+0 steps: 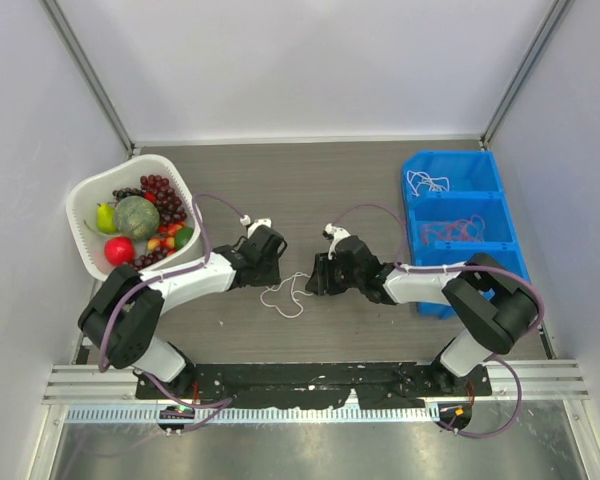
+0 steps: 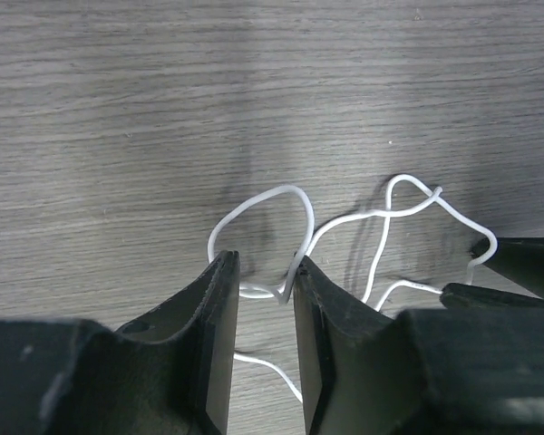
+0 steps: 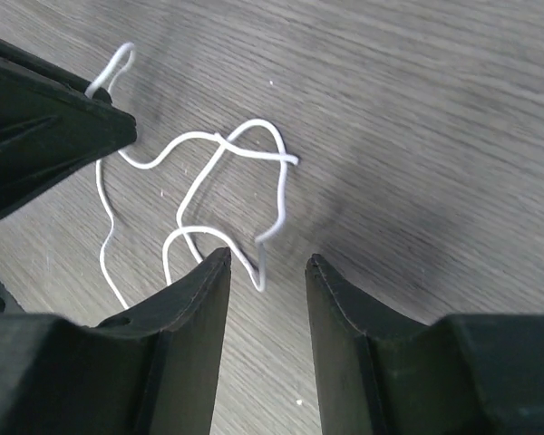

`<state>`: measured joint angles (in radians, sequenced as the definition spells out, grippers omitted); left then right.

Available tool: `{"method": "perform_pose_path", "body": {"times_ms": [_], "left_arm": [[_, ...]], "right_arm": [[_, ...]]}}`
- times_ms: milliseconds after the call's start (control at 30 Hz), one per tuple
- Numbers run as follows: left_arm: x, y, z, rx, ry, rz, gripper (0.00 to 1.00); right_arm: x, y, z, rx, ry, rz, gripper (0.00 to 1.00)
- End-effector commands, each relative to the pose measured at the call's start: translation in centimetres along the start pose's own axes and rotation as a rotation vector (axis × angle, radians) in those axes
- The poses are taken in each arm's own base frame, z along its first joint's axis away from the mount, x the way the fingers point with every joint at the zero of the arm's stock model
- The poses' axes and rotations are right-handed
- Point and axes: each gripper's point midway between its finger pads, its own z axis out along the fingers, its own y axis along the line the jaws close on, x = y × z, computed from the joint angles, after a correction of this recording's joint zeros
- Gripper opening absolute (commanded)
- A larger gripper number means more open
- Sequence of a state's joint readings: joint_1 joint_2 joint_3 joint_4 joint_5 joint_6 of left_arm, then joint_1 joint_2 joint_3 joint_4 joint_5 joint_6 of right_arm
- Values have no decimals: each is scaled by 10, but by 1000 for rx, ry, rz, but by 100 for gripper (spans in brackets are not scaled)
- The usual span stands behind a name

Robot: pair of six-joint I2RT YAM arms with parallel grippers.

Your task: Untangle the cables

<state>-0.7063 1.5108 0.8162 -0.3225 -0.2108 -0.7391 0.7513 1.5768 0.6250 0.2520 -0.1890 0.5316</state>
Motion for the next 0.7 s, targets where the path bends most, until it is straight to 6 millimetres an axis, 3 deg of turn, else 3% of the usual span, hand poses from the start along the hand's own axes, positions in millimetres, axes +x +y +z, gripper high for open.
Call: {"method": "perform_pose_path", "body": {"times_ms": [0,67,167,233,367,433,500,600,667], "left_arm": [[-26,-12,-8,37,-79,-9,36],[-23,-14,-15,79,-86,-9,48],[-23,-12,-34,142,-143,-21,68],[-19,-8,-45,175,-167,-27,73],[-2,-19,-59,299,-128,-25,75],[10,-31,-63,369,-59,-24,72],[15,-31,-61,370,-33,-36,69],[9,-30,-63,371,-73,-46,68],[-1,-38,-75,430,-121,-40,68]], "right_arm": [[-25,7,14,32,-93,-42,42],[-28,0,18,66,-101,-37,33],[-32,4,16,61,-105,-56,7],[-42,10,8,50,-141,-62,1],[-66,32,-16,7,-197,-72,1],[-72,43,-26,-25,-204,-72,1],[-82,52,-38,-41,-221,-80,1],[-99,65,-58,-52,-259,-116,1],[-111,75,-75,-68,-293,-134,1]]}}
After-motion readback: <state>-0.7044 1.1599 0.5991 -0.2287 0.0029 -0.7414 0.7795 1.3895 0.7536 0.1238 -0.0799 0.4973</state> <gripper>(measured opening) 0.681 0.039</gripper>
